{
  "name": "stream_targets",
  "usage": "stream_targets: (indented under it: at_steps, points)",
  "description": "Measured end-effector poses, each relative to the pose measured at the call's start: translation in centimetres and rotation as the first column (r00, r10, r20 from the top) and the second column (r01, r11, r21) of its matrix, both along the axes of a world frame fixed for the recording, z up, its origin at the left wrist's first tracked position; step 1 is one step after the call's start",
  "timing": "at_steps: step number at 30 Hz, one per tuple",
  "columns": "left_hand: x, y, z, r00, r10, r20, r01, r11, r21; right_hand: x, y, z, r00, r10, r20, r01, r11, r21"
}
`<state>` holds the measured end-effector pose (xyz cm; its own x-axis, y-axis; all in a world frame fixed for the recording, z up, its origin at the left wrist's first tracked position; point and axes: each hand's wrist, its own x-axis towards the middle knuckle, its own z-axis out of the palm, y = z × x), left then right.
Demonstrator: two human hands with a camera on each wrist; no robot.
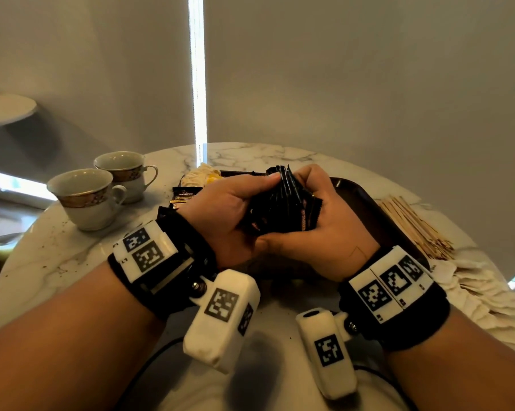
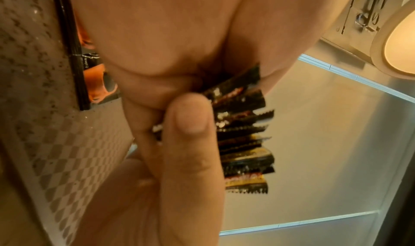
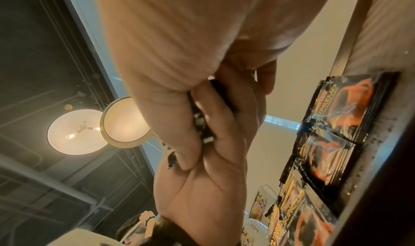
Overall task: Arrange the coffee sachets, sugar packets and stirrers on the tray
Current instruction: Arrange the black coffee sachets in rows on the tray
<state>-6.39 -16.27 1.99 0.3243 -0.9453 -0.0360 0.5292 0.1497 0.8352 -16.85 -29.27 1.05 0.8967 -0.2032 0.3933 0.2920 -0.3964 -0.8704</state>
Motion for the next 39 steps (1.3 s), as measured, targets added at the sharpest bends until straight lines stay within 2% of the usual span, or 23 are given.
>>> stream_targets:
  at_steps: [7, 10, 13, 16, 21, 25, 29, 32, 35, 39]
  points:
    - [0.4, -0.3, 0.1, 0.996, 0.005, -0.089, -0.008, 1.000, -0.030, 0.0, -0.1, -0.3, 0.995, -0.072, 0.075, 0.069, 0.997, 0.040]
    - [0.2, -0.1, 0.0, 0.999, 0.031, -0.032, -0.030, 0.999, 0.034, 0.1, -0.3, -0.3, 0.996, -0.052, 0.076, 0.049, 0.998, 0.050]
    - [0.3, 0.2, -0.1, 0.997, 0.057, 0.056, -0.062, 0.994, 0.089, -0.1, -0.3, -0.1, 0.998, 0.026, 0.048, -0.031, 0.994, 0.102]
    - [0.2, 0.4, 0.2, 0.996, 0.024, 0.082, -0.032, 0.995, 0.092, -0.2, -0.5, 0.0, 0.996, 0.071, 0.047, -0.077, 0.986, 0.146]
    - [0.1, 0.5, 0.6, 0.999, -0.048, 0.010, 0.047, 0.995, 0.087, 0.1, -0.4, -0.4, 0.999, 0.053, 0.009, -0.054, 0.998, 0.044]
    - [0.3, 0.4, 0.1, 0.999, -0.011, 0.041, 0.009, 0.998, 0.067, 0.0, -0.4, -0.5, 0.998, 0.067, -0.016, -0.068, 0.997, -0.047]
    - [0.4, 0.5, 0.3, 1.000, 0.003, 0.003, -0.003, 0.999, 0.046, 0.3, -0.8, -0.6, 0.997, 0.083, -0.008, -0.083, 0.996, -0.016]
    - [1.0, 0.3, 0.2, 0.992, 0.121, 0.032, -0.122, 0.992, 0.032, 0.4, -1.1, -0.7, 0.997, 0.057, 0.045, -0.056, 0.998, -0.040]
    - [1.3, 0.1, 0.3, 0.982, 0.187, 0.017, -0.187, 0.982, -0.015, 0.4, -1.3, -0.5, 0.995, -0.031, 0.094, 0.049, 0.979, -0.198]
    - [1.3, 0.0, 0.3, 0.979, 0.202, -0.008, -0.202, 0.979, -0.024, 1.0, -0.9, -0.9, 0.978, -0.045, 0.205, 0.067, 0.993, -0.102]
